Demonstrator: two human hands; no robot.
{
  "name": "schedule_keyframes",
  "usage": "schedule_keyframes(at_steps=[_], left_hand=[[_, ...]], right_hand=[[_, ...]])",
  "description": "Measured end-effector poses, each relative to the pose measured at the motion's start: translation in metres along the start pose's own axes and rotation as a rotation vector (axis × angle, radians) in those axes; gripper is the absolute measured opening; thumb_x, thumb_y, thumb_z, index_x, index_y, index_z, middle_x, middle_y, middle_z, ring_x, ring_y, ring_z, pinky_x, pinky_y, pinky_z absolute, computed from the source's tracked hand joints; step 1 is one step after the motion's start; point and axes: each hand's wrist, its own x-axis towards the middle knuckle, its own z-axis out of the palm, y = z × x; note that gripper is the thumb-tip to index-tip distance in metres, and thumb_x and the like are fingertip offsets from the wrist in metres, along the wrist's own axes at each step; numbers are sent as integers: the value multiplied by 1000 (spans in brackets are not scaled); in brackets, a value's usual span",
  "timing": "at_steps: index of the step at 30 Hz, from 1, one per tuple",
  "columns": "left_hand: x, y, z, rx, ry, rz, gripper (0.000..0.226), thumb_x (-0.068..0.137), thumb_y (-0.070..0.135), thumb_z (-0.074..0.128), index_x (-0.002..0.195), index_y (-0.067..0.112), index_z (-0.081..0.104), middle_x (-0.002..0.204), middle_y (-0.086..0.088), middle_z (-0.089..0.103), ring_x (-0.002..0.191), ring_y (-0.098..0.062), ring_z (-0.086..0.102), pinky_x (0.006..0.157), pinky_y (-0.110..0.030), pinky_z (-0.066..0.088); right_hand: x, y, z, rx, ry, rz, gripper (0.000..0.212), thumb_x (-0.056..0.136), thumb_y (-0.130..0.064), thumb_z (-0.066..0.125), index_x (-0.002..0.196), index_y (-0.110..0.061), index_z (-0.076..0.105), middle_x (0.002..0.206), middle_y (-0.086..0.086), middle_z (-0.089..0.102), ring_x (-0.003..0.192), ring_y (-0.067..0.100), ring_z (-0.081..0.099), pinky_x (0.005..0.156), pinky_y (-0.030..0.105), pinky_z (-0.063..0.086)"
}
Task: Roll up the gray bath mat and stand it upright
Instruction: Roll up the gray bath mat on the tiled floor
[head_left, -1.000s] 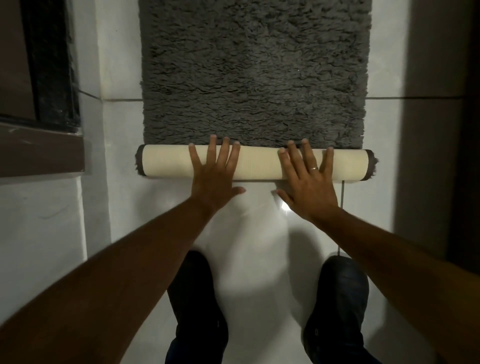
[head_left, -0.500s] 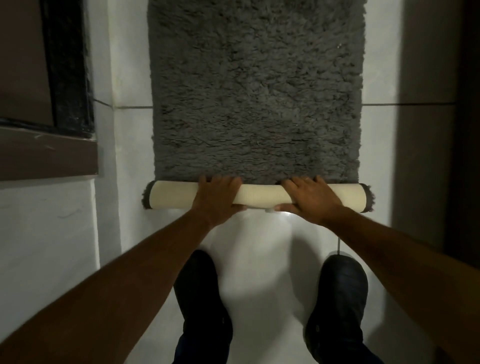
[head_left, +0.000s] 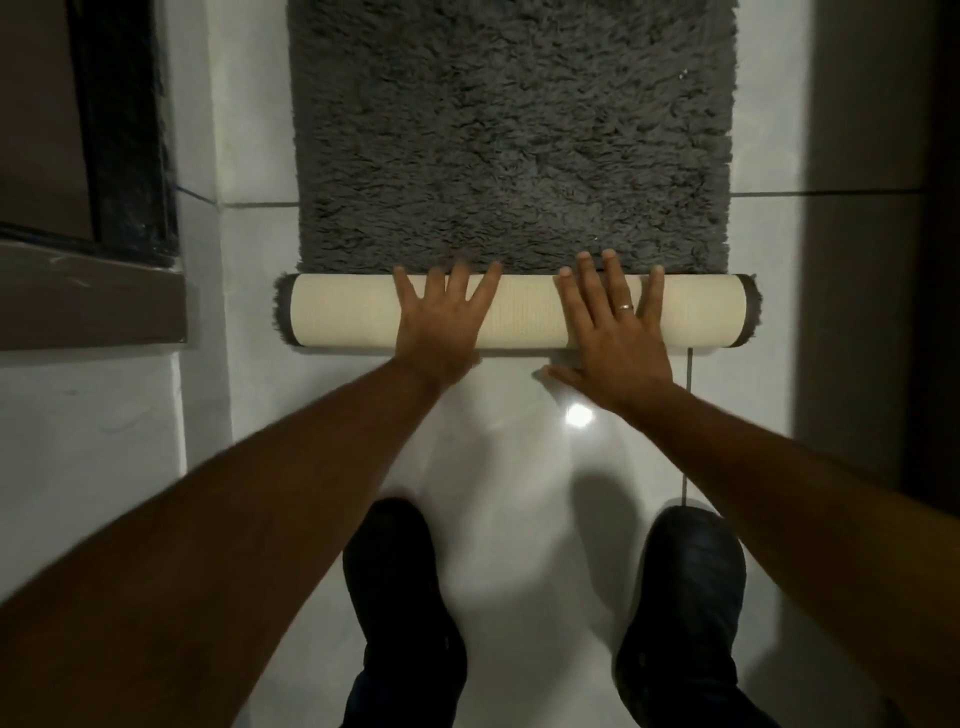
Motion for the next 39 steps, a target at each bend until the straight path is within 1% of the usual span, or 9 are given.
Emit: schedule_keyframes(at_steps=[3,8,12,15,17,22,26,33,39], left_hand=[[-4,-1,-3,-18,70,26,75,82,31,72,147,22,35,130,-16,55,115,-37,52,103,-66,33],[-43,9,3,-158,-30,149,51,75,31,73,123,20,58,107,-12,68,93,-35,65,81,-48,51],[-81,23,24,-284,-318,135,73,81,39,69,145,25,37,139,-13,50,126,-35,47,105,-56,34],[-115,30,33,-266,33,84,74,79,31,72,146,19,41,139,-23,51,131,-41,44,109,-66,27],[-130,34,42,-238,219,117,73,82,28,67,146,16,37,147,-25,44,139,-43,35,111,-69,22],[-83,18,27,-106,0,104,140,52,78,73,156,17,2,163,-22,6,148,-45,1,111,-74,4],[-10,-10,-10,-64,14,-14,153,43,91,63,154,16,-10,164,-18,-8,148,-43,-12,110,-73,-7],[-27,-8,-11,-90,45,9,128,63,69,75,155,21,1,160,-16,21,146,-42,16,115,-68,9],[-38,-9,-9,-128,240,43,66,77,45,76,133,16,56,115,-17,65,102,-39,58,91,-57,43]], right_hand=[[12,4,-11,-58,10,-26,85,80,-55,69,143,-7,37,139,22,52,127,41,48,108,68,29],[-30,5,-4,93,-83,-154,69,83,-58,64,134,-13,50,126,16,62,112,37,57,97,52,40],[-64,-2,9,97,-306,-258,72,86,-70,50,138,-20,46,135,10,58,118,31,55,97,46,38],[-45,5,3,162,-391,-243,75,84,-72,50,139,-22,42,140,10,54,125,31,49,104,52,34],[-27,12,-6,102,-324,-261,83,82,-75,48,146,-23,36,145,10,49,130,33,44,106,55,32],[-34,8,-13,81,106,-109,77,91,-62,48,150,-14,33,152,17,42,140,40,35,111,70,22],[-32,4,-14,71,46,-24,109,79,-78,51,155,-8,18,163,19,22,150,40,14,114,73,6],[29,22,-39,3,-66,0,111,64,-70,73,147,-11,29,147,22,43,136,42,38,111,71,23],[13,24,-38,88,-90,-75,74,71,-64,72,125,-19,49,127,14,62,117,36,56,104,59,38]])
